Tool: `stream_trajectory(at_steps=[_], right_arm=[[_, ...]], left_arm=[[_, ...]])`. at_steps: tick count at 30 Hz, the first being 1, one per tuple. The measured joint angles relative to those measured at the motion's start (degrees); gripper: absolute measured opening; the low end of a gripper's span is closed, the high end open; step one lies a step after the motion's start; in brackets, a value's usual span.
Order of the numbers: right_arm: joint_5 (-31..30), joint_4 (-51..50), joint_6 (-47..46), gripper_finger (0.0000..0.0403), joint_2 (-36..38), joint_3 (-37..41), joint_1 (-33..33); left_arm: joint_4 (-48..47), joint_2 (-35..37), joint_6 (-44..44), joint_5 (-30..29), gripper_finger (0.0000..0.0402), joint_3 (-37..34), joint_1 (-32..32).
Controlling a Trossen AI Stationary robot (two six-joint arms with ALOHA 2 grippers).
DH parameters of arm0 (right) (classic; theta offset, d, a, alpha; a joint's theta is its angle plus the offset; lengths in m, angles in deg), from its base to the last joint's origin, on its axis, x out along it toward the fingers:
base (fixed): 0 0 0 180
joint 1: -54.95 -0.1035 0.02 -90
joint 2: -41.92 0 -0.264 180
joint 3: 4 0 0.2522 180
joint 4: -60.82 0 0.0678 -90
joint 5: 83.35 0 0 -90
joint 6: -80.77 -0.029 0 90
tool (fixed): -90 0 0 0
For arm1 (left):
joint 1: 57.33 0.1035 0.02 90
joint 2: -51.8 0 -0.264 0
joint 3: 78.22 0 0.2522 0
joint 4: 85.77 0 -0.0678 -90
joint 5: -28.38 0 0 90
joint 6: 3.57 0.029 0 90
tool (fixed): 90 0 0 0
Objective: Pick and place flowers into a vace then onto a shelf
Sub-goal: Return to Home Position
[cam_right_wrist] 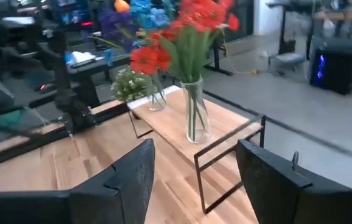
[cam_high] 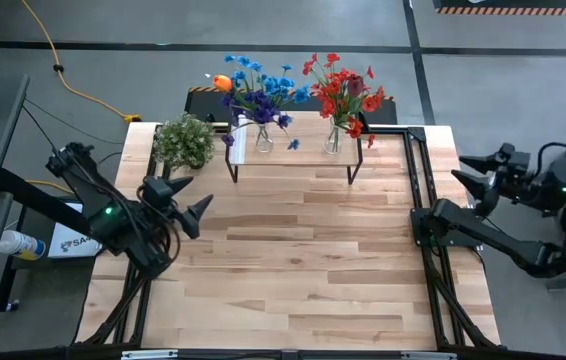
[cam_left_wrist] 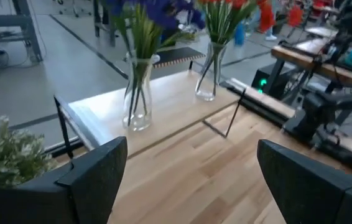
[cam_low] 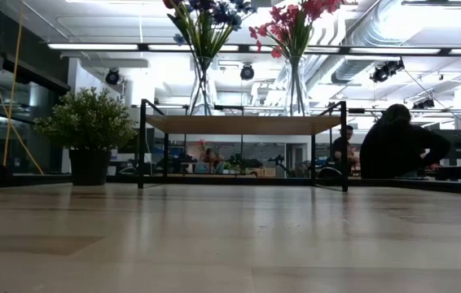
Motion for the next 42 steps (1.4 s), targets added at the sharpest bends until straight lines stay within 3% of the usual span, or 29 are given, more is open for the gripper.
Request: stream_trajectory(at_steps=[7, 17, 26, 30, 33, 42], right_arm=[[14.13, 4.53, 9.47, 0.0219, 0.0, -0.92, 0.0], [16.41, 2.5, 11.04, 0.0213, 0.0, -0.85, 0.0], [17.1, 4.73, 11.56, 0.0216, 5.14, 3.73, -0.1], [17.22, 9.03, 8.67, 0.0211, 10.73, 9.17, -1.46], [17.11, 6.55, 8.16, 0.0212, 9.67, 10.36, -2.9], [16.83, 14.31, 8.56, 0.0219, 10.73, 17.71, -6.99]], left_arm=[[0.03, 4.83, -0.15, -1.8, 0.0392, -9.95, -2.95], [0.06, 14.84, -8.78, -4.24, 0.0392, -22.73, -4.2], [2.28, 23.48, -8.85, -5.91, 0.0392, -28.81, -4.19], [5.96, 24.88, -7.17, -6.81, 0.0392, -31.82, -4.2], [10.1, 25.1, -7.33, -8.86, 0.0392, -35.01, -4.21], [18.68, 25.12, -7.48, -13.72, 0.0392, -41.3, -8.06]])
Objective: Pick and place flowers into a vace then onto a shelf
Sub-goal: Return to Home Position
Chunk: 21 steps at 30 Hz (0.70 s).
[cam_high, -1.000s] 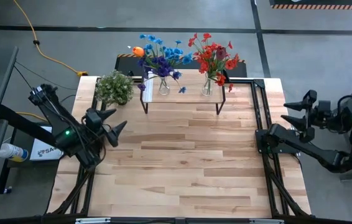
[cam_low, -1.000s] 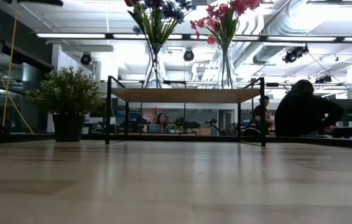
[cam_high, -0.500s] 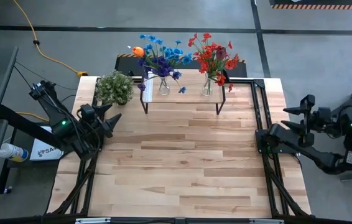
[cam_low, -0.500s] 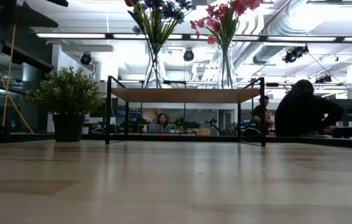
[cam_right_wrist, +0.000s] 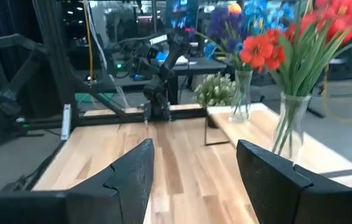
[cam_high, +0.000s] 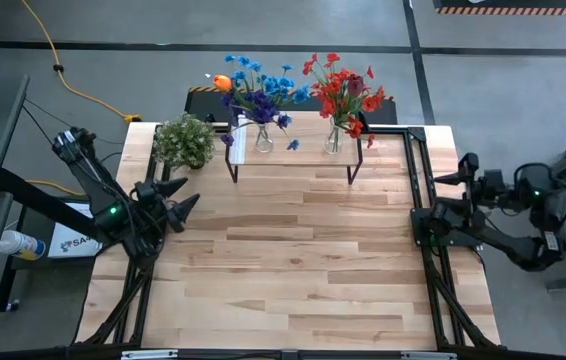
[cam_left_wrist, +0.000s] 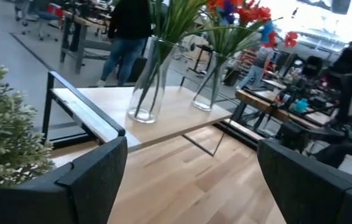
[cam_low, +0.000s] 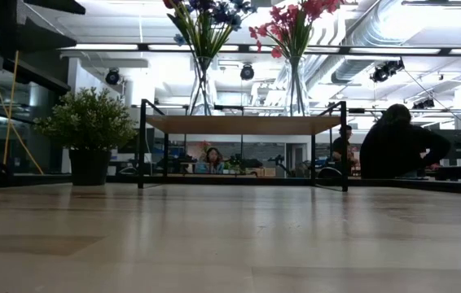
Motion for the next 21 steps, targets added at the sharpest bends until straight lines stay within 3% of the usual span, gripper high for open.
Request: stream_trajectory(at_steps=[4, 12, 21], right_arm=[[-0.04, -0.96, -0.42, 0.0215, 0.02, -0.03, -1.25], [-1.25, -7.57, -1.56, 0.0214, 0.02, -8.32, -2.03], [0.01, -12.4, -5.4, 0.022, 0.07, -8.33, -2.03]], left_arm=[[1.45, -0.03, -0.02, -0.05, 0.0392, -0.02, -0.61], [3.43, -0.93, 0.03, -0.69, 0.0392, -0.02, -0.54], [15.7, -6.11, 4.45, -0.46, 0.0392, -0.02, -0.52]])
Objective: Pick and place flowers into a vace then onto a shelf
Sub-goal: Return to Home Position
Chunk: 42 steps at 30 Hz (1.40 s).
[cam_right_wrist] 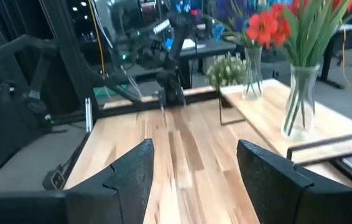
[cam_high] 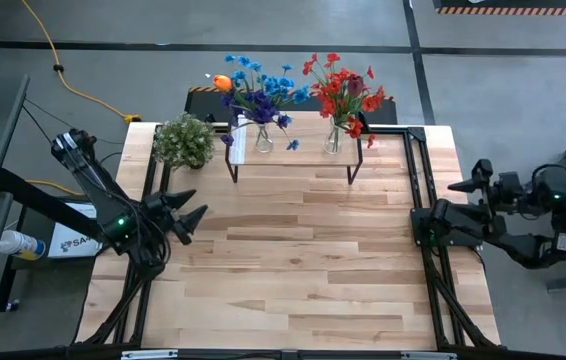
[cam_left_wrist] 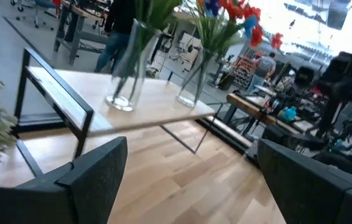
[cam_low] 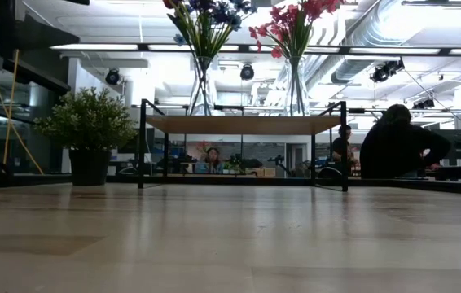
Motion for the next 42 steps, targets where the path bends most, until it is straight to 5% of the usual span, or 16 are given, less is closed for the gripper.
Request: stream_trajectory(at_steps=[10, 17, 25, 30, 42], right_arm=[[-7.18, -2.39, 1.55, 0.0216, -0.04, -5.65, 0.03], [-11.68, -16.11, -3.11, 0.022, -0.04, -12.25, 0.2], [13.94, -13.45, 6.38, 0.0214, -0.04, -12.99, 0.21], [17.43, -11.05, 8.54, 0.0211, -0.02, -10.65, 0.21], [23.72, -0.29, 12.3, 0.0214, 0.07, -0.52, 0.15]], left_arm=[[27.48, -2.7, 24.68, 4.57, 0.0392, 0.02, 1.52], [48.1, -2.68, 49.34, 17.84, 0.0392, 0.02, 10.75], [71.83, -2.68, 76.72, 43.08, 0.0392, -2.82, 28.92], [78.4, -1.46, 80.03, 51.88, 0.0392, -7.22, 35.73], [82.19, 3.37, 81.57, 49.07, 0.0392, -14.81, 36.79]])
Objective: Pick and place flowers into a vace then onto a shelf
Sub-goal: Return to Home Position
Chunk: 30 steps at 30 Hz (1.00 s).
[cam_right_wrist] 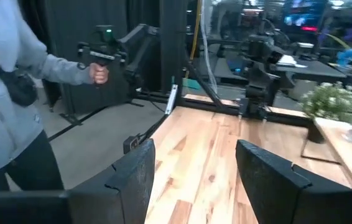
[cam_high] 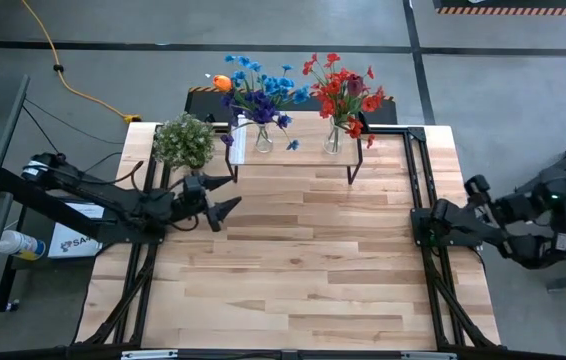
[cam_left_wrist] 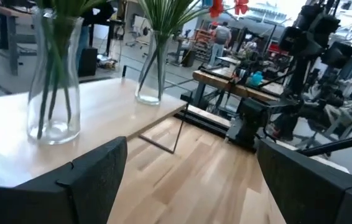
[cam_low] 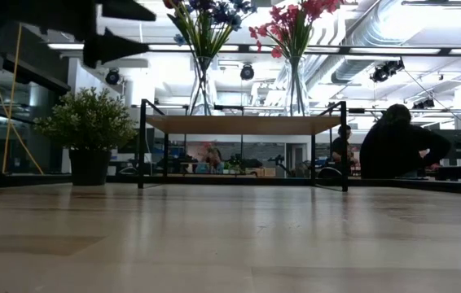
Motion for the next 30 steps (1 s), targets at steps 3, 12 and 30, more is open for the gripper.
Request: stream_trajectory(at_steps=[3, 12, 30], right_arm=[[0.17, 2.16, 0.25, 0.0211, 0.0, 3.55, 0.0], [0.0, 14.64, 1.4, 0.0218, 0.04, 14.69, 0.0], [-7.91, 20.69, -2.34, 0.022, 0.0, 18.08, 2.28]], left_arm=[[0.78, 3.08, 0.37, 0.12, 0.0392, -2.52, 0.0], [-0.52, 5.32, 3.07, -1.81, 0.0392, -4.09, 0.0], [-1.59, 5.39, 5.76, -6.96, 0.0392, -4.08, -0.02]])
